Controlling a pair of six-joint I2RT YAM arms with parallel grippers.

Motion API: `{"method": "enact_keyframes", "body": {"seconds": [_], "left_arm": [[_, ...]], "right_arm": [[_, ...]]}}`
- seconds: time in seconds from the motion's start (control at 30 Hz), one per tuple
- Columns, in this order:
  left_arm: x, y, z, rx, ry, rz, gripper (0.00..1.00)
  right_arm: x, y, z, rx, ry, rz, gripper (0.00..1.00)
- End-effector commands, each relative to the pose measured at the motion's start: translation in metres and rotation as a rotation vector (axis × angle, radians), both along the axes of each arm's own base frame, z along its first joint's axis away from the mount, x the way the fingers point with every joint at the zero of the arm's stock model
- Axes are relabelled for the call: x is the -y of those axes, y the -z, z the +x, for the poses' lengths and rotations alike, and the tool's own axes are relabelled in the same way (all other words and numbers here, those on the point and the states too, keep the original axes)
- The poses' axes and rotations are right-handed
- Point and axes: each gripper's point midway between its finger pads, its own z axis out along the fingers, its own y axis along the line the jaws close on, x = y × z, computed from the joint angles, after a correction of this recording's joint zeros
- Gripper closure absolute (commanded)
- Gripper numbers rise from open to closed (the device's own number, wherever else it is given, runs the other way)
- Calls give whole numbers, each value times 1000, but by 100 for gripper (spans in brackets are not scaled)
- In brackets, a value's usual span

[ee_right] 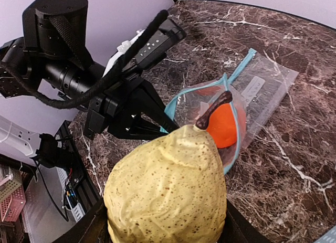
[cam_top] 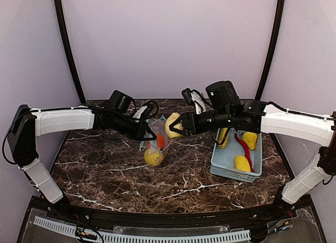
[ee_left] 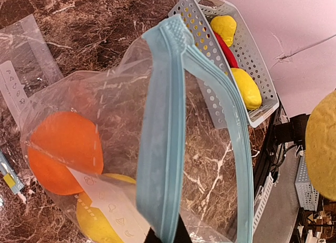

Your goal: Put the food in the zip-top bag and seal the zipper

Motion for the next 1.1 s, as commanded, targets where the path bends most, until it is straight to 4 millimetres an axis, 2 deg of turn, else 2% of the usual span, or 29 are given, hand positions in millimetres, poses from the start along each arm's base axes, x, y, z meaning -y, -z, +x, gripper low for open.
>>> {"method": "enact_keyframes", "body": {"seconds": [0.0, 0.17, 0.27, 0.4, 0.63, 0.9, 1.07], "left_arm": [[-2, -11, 2, 30, 0, 9, 99], [-4, -14, 3, 45, -5, 13, 99], [-4, -15, 3, 49, -6, 14, 99], [-6, -15, 5, 54, -15, 22, 99], [-10, -15, 8, 60, -35, 30, 99], [-13, -14, 11, 56, -50, 25, 99], [-14, -15, 13, 55, -56, 21, 99]], "right_arm": [[-43, -19, 10, 62, -26, 76, 41], [-69, 2, 21, 34, -17, 39, 42], [-76, 16, 25, 47, -2, -27, 42], [-70, 38, 31, 34, 42, -118, 42], [-60, 72, 26, -39, 44, -235, 42], [-55, 88, 18, -81, -19, -364, 41], [-56, 95, 11, -131, -58, -399, 34]]}}
